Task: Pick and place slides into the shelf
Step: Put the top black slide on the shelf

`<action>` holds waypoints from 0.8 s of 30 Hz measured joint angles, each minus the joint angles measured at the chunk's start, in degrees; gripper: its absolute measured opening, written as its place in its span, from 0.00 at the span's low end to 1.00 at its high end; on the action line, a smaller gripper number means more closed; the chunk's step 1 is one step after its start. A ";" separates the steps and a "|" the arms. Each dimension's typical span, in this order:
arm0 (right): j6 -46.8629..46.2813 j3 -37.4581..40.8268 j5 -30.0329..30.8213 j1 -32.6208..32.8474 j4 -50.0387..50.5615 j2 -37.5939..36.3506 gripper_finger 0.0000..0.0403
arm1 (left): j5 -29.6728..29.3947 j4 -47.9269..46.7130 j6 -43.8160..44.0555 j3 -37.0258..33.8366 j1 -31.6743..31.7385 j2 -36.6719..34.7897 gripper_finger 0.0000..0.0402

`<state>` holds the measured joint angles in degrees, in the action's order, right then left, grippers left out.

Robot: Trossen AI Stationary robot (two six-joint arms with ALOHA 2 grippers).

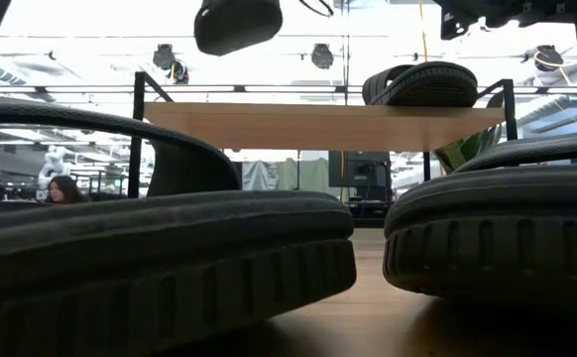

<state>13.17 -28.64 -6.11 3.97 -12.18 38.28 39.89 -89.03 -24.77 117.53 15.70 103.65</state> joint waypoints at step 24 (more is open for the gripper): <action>-0.04 0.00 0.11 0.00 -1.33 0.00 0.00 | 0.67 -0.92 -5.74 0.97 0.60 8.37 0.00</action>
<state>13.13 -28.64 -6.00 3.97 -13.51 38.28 40.56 -89.96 -30.50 118.50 16.30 112.02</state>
